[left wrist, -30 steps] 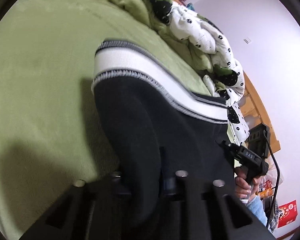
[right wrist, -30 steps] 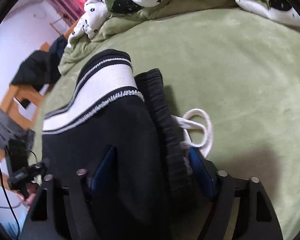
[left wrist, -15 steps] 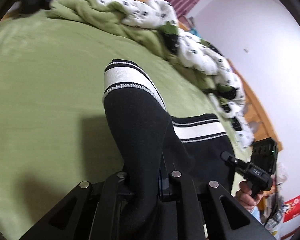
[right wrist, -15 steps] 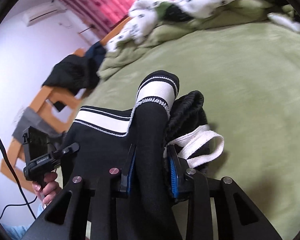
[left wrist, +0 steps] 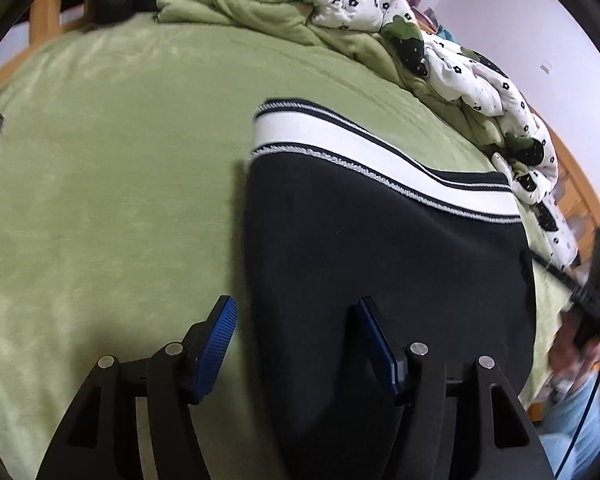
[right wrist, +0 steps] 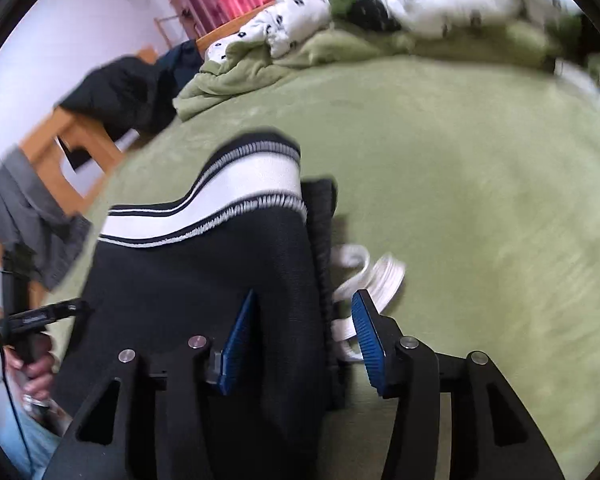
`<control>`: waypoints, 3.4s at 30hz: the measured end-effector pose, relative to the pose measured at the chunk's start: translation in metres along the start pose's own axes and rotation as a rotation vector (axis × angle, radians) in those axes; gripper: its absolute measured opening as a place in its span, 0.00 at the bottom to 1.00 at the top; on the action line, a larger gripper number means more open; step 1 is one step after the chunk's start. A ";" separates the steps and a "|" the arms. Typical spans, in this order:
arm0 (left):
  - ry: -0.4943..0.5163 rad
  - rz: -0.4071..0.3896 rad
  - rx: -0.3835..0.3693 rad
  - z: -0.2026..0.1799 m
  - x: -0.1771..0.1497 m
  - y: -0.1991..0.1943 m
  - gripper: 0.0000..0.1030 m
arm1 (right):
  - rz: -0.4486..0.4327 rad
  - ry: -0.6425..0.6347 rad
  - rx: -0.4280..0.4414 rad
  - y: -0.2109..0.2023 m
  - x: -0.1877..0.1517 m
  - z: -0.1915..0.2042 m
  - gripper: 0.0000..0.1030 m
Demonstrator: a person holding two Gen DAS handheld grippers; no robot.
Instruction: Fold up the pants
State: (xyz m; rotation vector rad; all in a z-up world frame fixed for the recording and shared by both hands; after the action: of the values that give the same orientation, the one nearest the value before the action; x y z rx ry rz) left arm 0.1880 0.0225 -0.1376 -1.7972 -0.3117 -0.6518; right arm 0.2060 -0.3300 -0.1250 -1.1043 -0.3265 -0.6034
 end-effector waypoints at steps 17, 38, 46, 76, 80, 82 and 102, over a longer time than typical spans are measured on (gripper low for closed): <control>-0.050 -0.105 -0.011 0.036 -0.024 -0.040 0.60 | -0.068 -0.021 -0.022 0.042 0.054 0.033 0.15; 0.132 -0.209 0.000 -0.034 0.087 0.021 0.60 | -0.164 -0.089 -0.058 0.005 0.060 0.046 0.25; 0.147 -0.209 0.037 -0.030 0.097 0.056 0.59 | -0.053 -0.291 -0.035 0.080 0.039 0.082 0.22; 0.238 -0.051 -0.078 -0.054 -0.086 -0.064 0.62 | 0.043 -0.057 -0.166 -0.044 -0.067 -0.001 0.39; 0.346 -0.038 0.010 -0.078 -0.110 -0.069 0.63 | -0.002 0.021 -0.123 -0.078 -0.075 -0.007 0.39; 0.400 -0.015 0.104 -0.088 -0.112 -0.059 0.63 | -0.044 0.004 -0.135 -0.092 -0.075 0.003 0.39; 0.301 -0.078 0.273 -0.078 -0.132 -0.052 0.30 | -0.045 -0.102 -0.215 -0.127 -0.090 0.041 0.49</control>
State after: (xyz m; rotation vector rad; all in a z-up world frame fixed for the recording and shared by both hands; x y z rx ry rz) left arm 0.0327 -0.0193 -0.1568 -1.4099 -0.2534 -0.8790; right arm 0.0596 -0.3071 -0.0619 -1.3407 -0.3816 -0.6339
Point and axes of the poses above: each gripper's, at about its wrist camera, not at the fingertips, and y roughly the way its jaws point, z to its left, x to its top, the point moved 3 cm from there along y, roughly the way its jaws point, and after that the axes turned 12 degrees about y, right-handed, at the moved point
